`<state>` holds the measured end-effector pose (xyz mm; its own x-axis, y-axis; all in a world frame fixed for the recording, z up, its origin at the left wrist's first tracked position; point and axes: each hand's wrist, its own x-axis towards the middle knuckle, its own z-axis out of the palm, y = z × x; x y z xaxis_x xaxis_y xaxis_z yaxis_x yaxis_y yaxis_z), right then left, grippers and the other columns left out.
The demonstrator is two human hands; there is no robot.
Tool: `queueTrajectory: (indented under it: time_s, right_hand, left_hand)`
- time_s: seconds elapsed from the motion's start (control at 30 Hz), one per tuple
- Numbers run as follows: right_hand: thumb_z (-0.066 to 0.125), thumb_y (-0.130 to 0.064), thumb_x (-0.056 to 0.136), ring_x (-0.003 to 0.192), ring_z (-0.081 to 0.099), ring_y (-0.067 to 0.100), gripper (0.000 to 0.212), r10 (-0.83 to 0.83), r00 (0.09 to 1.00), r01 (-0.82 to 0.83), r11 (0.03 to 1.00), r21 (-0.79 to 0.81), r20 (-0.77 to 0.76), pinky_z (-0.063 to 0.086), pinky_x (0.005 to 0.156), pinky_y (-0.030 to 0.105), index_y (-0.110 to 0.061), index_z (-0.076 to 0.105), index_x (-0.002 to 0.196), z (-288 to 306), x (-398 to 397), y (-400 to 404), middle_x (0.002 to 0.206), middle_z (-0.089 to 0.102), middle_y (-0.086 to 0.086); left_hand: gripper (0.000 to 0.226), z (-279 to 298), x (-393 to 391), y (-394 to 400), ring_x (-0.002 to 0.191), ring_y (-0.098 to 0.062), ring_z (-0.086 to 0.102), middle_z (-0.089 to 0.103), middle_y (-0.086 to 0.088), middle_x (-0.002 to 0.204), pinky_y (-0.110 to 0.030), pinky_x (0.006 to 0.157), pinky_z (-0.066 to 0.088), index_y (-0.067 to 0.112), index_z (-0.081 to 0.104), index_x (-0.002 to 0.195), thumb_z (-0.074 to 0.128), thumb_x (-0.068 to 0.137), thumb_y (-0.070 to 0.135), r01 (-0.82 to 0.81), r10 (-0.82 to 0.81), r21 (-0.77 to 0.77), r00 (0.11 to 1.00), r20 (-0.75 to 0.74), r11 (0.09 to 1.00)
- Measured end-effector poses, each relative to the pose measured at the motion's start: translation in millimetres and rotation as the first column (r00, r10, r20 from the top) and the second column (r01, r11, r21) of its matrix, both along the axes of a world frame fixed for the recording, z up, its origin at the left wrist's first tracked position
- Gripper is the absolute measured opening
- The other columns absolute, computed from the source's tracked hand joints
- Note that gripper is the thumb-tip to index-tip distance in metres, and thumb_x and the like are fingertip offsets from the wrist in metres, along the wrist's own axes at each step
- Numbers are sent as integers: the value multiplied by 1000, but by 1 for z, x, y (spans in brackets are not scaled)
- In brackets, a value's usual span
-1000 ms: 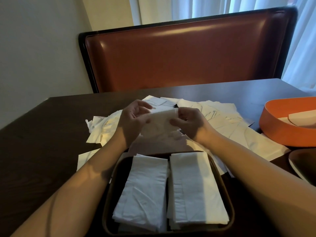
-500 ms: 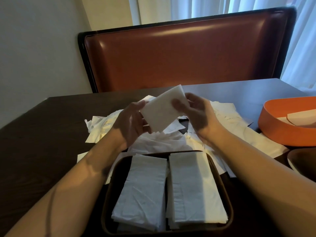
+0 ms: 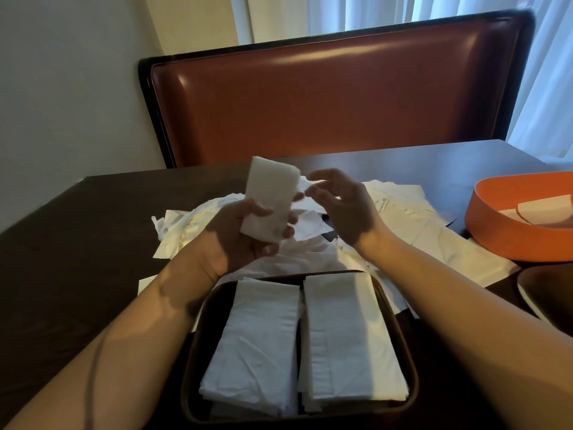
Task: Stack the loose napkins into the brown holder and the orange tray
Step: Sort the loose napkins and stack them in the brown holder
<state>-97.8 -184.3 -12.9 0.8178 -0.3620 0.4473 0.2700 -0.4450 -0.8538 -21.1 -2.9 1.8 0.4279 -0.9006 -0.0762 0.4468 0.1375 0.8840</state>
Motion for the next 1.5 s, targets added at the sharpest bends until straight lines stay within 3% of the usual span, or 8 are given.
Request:
queueTrajectory:
  time_s: [0.23, 0.47, 0.8, 0.93, 1.03, 1.27, 1.37, 1.5]
  right_hand:
    - [71, -35, 87, 125, 45, 21, 54, -10, 863, -255, 855, -451, -505, 43, 105, 41, -33, 48, 136, -24, 5, -13, 140, 47, 1]
    - [57, -17, 96, 102, 58, 23, 18, -148, 931, -48, 856, -515, -333, 48, 87, 31, -18, 67, 111, -25, 8, -13, 112, 62, 5]
    - [65, -15, 93, 93, 57, 21, 17, -64, 969, -87, 818, -568, -240, 40, 76, 26, -14, 74, 107, -24, 12, -10, 105, 65, 6]
    - [62, -4, 90, 76, 63, 13, 17, -26, 995, -20, 894, -448, -96, 42, 71, 17, -10, 77, 96, -21, 5, -15, 88, 70, 1]
    - [63, -3, 93, 74, 59, -3, 11, 57, 998, -61, 990, -131, -31, 42, 71, 8, -1, 73, 98, -10, -7, -14, 88, 68, 1]
    - [56, -16, 98, 83, 61, 20, 17, 171, 985, -156, 908, 389, -3, 55, 65, 36, -7, 70, 99, 0, -10, -17, 85, 67, 2]
    - [63, -16, 95, 80, 63, 12, 20, 164, 985, -131, 914, 384, -55, 54, 67, 23, -2, 69, 108, -5, -8, -14, 91, 68, 7]
    - [67, -8, 91, 90, 62, 23, 13, 154, 983, -103, 915, 390, -102, 53, 82, 33, 0, 71, 101, -13, -1, -14, 97, 70, 15]
  left_hand:
    - [37, 2, 5, -7, 98, -29, 66, 71, -16, 104, -33, 64, 60, 7, 62, 112, 39, 83, 1, -375, 366, -7, 909, -200, 927]
    - [52, 1, 5, -8, 99, -32, 68, 70, -19, 112, -38, 68, 61, 15, 58, 127, 47, 77, 5, -430, 417, 6, 873, -252, 903]
    - [39, -2, 10, -9, 93, -27, 68, 74, -13, 101, -31, 71, 57, 19, 61, 124, 43, 90, 10, -532, 528, 29, 830, -183, 846]
    - [38, -1, 12, -8, 89, -26, 70, 74, -13, 101, -34, 71, 56, 20, 62, 122, 45, 89, 11, -534, 533, 38, 831, -157, 844]
    - [39, -1, 11, -8, 90, -26, 70, 73, -13, 102, -34, 72, 55, 20, 62, 123, 46, 89, 11, -540, 540, 39, 829, -148, 841]
    - [37, 0, 10, -8, 105, -32, 64, 74, -13, 101, -41, 84, 53, 20, 65, 125, 53, 90, 14, -573, 572, 30, 811, -122, 819]
    - [28, -1, 8, -9, 104, -31, 63, 71, -12, 103, -43, 86, 52, 19, 69, 116, 54, 92, 18, -552, 551, 24, 828, -106, 833]
    - [27, -2, 6, -10, 88, -23, 69, 74, -8, 94, -37, 75, 52, 20, 69, 114, 52, 93, 24, -483, 484, 40, 872, -65, 875]
